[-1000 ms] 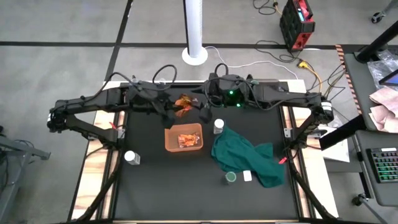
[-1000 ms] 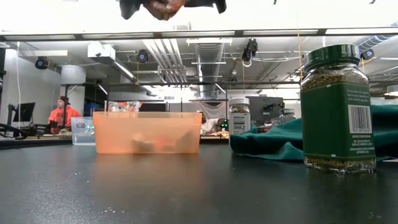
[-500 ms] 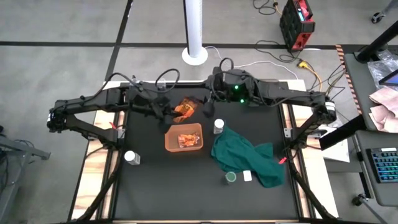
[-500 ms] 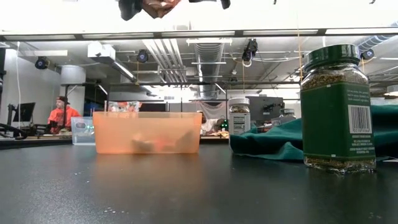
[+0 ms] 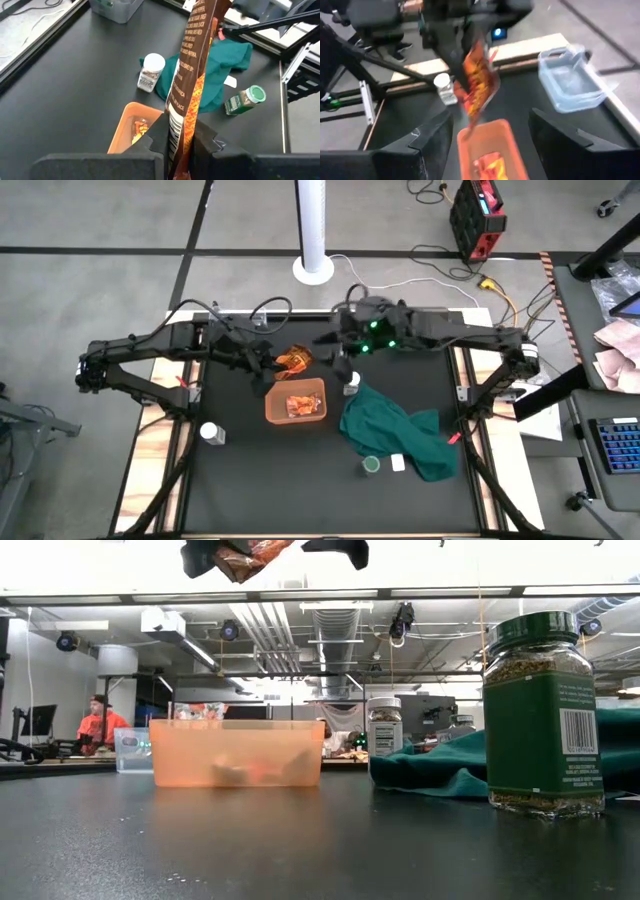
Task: Sort spices by type
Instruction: Put the orange seasoning pack into the orange bin
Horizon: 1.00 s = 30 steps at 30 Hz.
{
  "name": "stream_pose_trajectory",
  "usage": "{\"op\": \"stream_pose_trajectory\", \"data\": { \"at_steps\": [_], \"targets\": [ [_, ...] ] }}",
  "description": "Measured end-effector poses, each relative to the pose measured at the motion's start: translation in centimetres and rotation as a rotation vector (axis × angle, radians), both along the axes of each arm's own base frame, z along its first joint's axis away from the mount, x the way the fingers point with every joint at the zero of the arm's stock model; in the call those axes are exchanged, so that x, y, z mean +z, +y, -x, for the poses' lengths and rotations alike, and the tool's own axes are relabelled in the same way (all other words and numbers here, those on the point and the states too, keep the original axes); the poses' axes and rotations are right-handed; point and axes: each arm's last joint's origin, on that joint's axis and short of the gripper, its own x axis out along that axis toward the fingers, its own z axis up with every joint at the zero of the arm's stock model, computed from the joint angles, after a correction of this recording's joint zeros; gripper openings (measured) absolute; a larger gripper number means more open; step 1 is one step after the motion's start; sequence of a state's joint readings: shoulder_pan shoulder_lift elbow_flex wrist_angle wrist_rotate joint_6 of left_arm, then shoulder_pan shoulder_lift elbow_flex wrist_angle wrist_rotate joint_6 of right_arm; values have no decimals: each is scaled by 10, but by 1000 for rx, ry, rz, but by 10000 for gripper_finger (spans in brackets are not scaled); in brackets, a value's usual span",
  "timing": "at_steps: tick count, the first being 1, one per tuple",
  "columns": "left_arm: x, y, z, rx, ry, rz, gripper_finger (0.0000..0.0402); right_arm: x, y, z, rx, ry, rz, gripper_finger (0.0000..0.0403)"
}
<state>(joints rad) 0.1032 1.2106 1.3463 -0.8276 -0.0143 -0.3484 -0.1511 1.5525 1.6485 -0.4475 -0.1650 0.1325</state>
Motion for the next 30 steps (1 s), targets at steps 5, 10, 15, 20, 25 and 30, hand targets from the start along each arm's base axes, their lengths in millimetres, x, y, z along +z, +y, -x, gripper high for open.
{"op": "stream_pose_trajectory", "data": {
  "at_steps": [5,10,15,20,25,30],
  "targets": [
    [-1,0,0,2,7,0,21,-19,0,-15,-8,51,-31,260],
    [-5,0,4,3,67,9,22,-28,-2,-26,-19,43,-56,230],
    [-7,-2,6,-10,97,18,22,-31,-3,-31,-28,28,-74,177],
    [-8,-2,7,-24,105,26,22,-39,-3,-38,20,42,-139,86],
    [-10,-2,9,-18,133,27,34,-48,0,-45,25,63,-195,16],
    [-13,-2,12,30,178,56,68,-59,0,-50,-3,104,-251,10]
  ]
}}
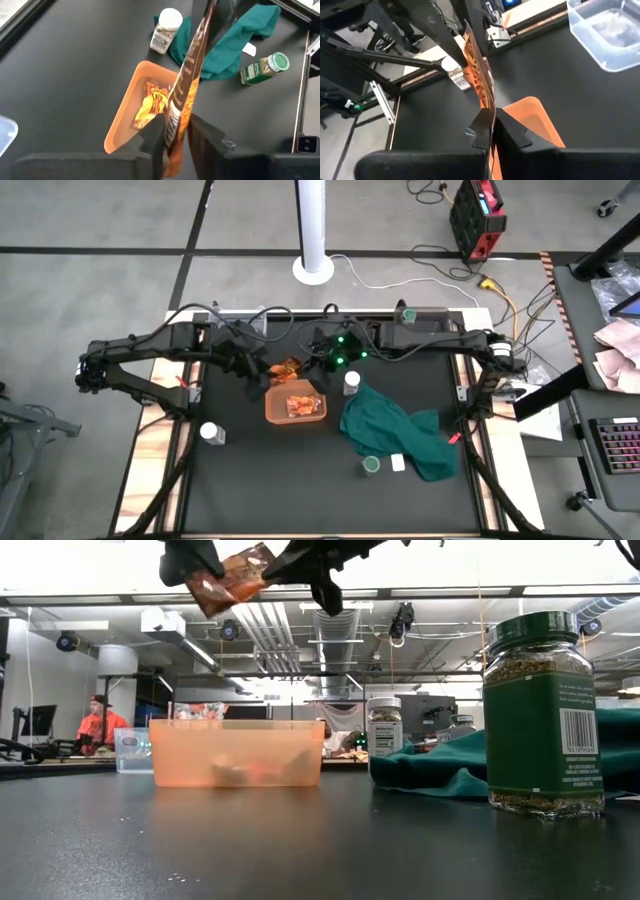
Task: Sort spices by type
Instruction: Put the orange seasoning pack into the orange bin
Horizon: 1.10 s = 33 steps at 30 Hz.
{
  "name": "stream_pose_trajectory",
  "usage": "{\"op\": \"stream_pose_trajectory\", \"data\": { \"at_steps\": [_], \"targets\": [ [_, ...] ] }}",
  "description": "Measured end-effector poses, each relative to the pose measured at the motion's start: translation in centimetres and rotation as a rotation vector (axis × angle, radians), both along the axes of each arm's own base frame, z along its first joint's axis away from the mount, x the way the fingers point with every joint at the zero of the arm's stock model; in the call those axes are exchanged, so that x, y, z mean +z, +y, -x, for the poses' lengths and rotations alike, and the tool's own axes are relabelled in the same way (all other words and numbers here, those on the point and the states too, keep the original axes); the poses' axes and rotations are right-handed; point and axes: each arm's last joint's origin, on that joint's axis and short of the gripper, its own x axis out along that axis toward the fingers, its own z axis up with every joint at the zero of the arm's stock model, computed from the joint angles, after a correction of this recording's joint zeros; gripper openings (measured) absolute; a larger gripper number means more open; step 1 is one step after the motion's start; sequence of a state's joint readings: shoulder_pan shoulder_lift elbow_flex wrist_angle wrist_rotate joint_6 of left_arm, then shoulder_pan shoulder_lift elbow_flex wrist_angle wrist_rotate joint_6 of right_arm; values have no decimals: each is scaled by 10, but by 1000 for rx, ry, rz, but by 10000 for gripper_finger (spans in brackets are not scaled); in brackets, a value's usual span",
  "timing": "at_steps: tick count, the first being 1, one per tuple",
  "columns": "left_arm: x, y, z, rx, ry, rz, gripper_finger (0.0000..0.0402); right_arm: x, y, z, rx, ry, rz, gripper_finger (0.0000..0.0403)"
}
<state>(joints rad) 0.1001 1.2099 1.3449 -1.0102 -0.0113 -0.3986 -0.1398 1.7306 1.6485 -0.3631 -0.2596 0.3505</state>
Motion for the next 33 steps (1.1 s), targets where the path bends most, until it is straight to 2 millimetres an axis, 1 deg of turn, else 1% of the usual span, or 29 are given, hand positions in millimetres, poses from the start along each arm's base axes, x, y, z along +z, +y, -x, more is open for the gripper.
{"op": "stream_pose_trajectory", "data": {
  "at_steps": [4,6,9,12,16,20,22,25,28,30,33],
  "targets": [
    [-1,0,3,1,27,7,115,-2,0,0,-34,17,-61,10],
    [-3,0,5,20,59,-21,141,-4,1,-1,-83,31,-115,9],
    [-5,2,10,44,112,-86,171,-14,2,1,-172,101,-206,9],
    [-3,5,14,77,114,-123,188,-28,5,4,-236,174,-271,9],
    [0,9,18,167,118,-245,192,-44,14,6,-332,231,-382,9],
    [5,14,24,337,112,-414,192,-60,24,8,-455,265,-434,9],
    [8,16,28,409,97,-467,192,-63,28,7,-498,243,-459,9],
    [13,18,33,500,68,-526,192,-63,36,5,-554,212,-482,9],
    [18,19,37,595,28,-577,192,-70,44,0,-598,192,-481,9],
    [20,20,38,647,0,-597,192,-79,48,-6,-603,186,-497,9],
    [22,21,39,696,-26,-617,192,-88,55,-16,-607,169,-540,9]
  ]
}}
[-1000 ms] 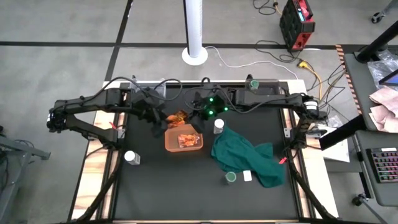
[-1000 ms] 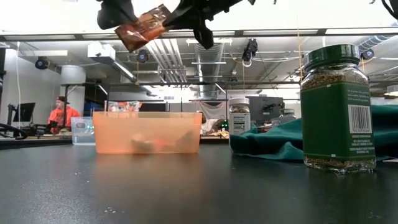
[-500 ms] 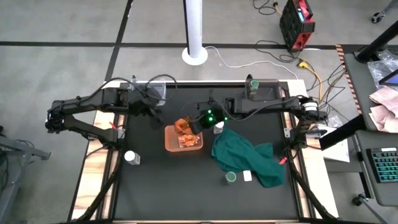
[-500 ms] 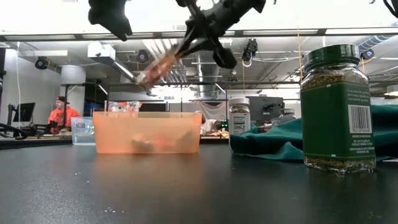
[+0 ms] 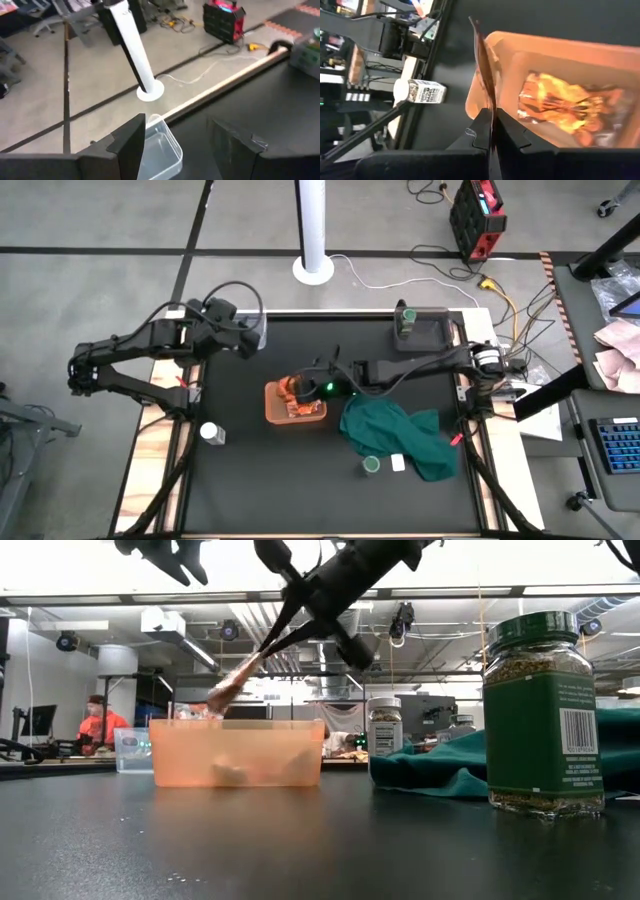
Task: Sort spices by type
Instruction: Put the orange seasoning pack into the orange bin
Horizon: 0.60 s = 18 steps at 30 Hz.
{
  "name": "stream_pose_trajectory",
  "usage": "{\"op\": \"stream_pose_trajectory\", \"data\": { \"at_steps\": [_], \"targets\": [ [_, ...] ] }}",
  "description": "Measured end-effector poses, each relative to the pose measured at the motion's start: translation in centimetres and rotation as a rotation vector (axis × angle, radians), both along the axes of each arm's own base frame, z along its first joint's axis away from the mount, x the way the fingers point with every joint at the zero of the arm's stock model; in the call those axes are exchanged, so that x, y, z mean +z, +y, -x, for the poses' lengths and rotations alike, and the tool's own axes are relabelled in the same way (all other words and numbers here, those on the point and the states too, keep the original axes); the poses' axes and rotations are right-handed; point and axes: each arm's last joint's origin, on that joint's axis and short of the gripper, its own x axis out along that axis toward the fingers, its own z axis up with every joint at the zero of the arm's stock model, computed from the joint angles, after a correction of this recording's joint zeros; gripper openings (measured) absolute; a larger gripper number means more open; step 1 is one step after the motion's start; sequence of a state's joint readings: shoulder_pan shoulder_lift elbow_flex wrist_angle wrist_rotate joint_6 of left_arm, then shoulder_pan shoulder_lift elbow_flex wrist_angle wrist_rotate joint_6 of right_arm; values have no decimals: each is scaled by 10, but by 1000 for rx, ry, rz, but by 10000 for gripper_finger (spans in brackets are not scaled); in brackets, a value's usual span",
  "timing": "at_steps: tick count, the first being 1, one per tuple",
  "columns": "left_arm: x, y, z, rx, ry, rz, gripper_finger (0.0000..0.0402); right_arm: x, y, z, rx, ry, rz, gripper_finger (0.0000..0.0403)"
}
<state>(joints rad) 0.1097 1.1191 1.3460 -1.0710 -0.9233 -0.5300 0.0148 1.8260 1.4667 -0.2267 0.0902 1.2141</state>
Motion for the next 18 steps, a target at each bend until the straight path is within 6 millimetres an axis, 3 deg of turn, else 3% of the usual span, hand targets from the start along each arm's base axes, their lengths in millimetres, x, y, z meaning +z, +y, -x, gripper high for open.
{"op": "stream_pose_trajectory", "data": {
  "at_steps": [6,18],
  "targets": [
    [1,0,2,8,-8,-7,192,-14,6,-14,4,3,-27,9],
    [-1,-1,8,7,40,-2,192,-41,6,-22,-6,73,-39,9]
  ]
}}
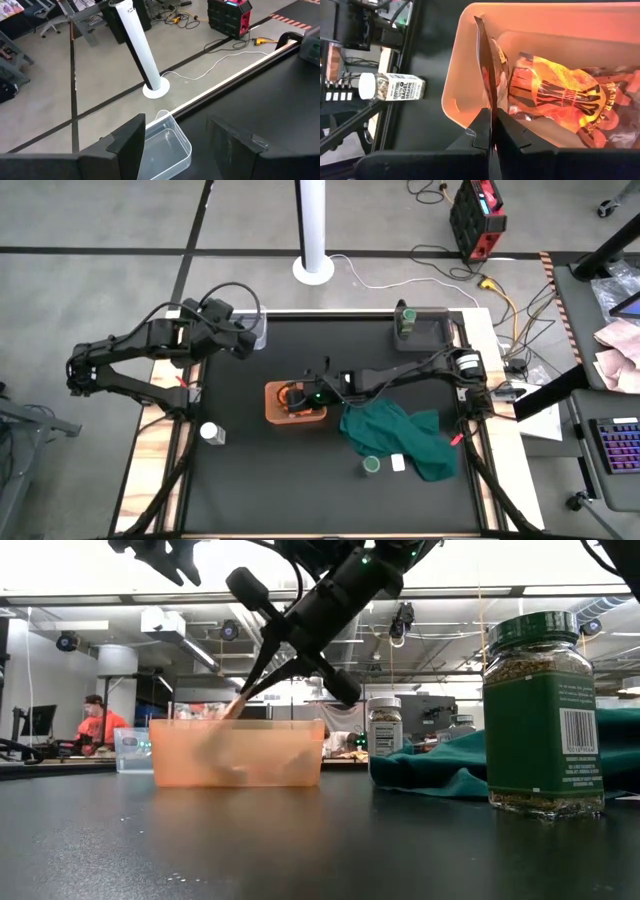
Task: Sort spices by type
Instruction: Put the orange seasoning pack into the orange bin
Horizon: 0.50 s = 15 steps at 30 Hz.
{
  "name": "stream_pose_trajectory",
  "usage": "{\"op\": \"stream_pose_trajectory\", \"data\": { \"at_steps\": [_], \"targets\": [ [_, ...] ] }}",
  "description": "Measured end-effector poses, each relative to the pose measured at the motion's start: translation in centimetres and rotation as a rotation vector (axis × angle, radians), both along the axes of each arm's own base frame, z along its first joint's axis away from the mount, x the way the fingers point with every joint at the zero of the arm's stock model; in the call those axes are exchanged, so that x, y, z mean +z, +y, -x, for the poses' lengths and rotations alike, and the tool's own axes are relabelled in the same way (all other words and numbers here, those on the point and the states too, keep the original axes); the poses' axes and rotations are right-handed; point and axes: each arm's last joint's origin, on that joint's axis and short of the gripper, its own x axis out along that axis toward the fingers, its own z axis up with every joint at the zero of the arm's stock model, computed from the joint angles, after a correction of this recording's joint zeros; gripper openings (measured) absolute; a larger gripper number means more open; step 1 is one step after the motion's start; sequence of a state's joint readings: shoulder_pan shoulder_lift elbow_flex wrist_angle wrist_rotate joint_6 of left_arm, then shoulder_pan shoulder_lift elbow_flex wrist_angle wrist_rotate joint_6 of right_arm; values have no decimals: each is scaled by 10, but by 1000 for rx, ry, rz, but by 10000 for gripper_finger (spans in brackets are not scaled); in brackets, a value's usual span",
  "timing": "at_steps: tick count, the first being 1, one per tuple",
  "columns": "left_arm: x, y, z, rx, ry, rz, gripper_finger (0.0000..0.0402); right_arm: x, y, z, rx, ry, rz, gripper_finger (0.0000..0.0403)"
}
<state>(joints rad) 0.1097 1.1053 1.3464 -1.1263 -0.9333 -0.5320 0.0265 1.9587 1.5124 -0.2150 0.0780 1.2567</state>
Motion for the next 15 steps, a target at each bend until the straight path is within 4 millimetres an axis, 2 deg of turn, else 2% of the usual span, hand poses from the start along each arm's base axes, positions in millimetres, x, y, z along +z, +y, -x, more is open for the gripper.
{"op": "stream_pose_trajectory", "data": {
  "at_steps": [15],
  "targets": [
    [0,0,-1,0,2,0,192,-1,2,1,77,20,-25,13]
  ]
}}
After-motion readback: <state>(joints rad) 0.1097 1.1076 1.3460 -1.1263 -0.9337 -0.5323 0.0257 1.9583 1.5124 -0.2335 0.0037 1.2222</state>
